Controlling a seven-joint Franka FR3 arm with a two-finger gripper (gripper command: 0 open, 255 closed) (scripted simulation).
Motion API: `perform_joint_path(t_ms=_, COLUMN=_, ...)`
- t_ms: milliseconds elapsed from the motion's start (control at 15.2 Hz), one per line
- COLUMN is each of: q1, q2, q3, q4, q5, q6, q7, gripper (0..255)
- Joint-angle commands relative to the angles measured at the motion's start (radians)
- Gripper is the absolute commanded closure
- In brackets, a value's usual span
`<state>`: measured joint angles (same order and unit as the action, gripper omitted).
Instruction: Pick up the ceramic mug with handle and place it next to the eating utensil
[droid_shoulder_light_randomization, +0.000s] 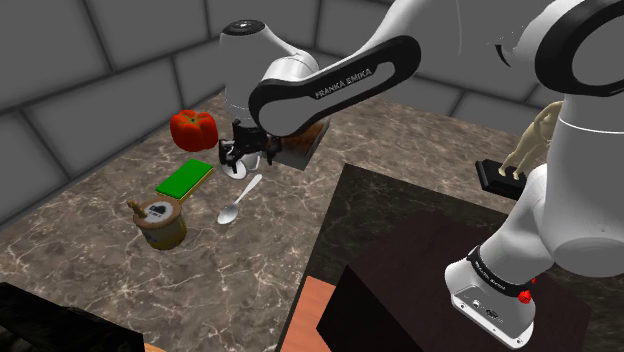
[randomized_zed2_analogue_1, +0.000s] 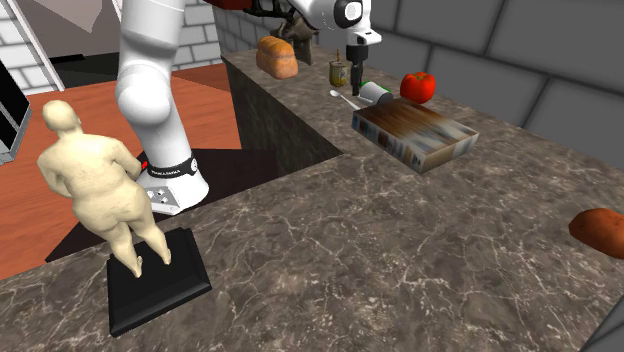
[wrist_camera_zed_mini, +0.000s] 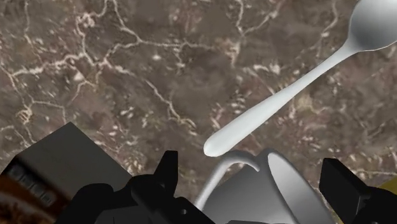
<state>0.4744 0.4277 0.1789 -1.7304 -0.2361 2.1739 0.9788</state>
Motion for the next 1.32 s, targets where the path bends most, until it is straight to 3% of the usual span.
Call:
perform_joint_path(t_ms=0, q1=0.000, q2=0.012, q3=-0.003, q4=-0.009, q5=-0.005, q6=0.020, q7=0.006, gripper=0)
perform_joint_path(t_ms=594, q1=0.000, q2=0.023, q3=-0.005, q4=-0.014, q5=-0.008, q6=0.036, q7=0.008, gripper=0)
perform_joint_path(t_ms=660, q1=0.000, q2=0.023, q3=-0.005, q4=-0.014, q5=-0.008, q6=0.036, q7=0.008, gripper=255)
perform_joint_path(t_ms=1254, q1=0.000, q2=0.023, q3=-0.005, q4=-0.014, q5=-0.008, q6=0.036, q7=0.008, gripper=255)
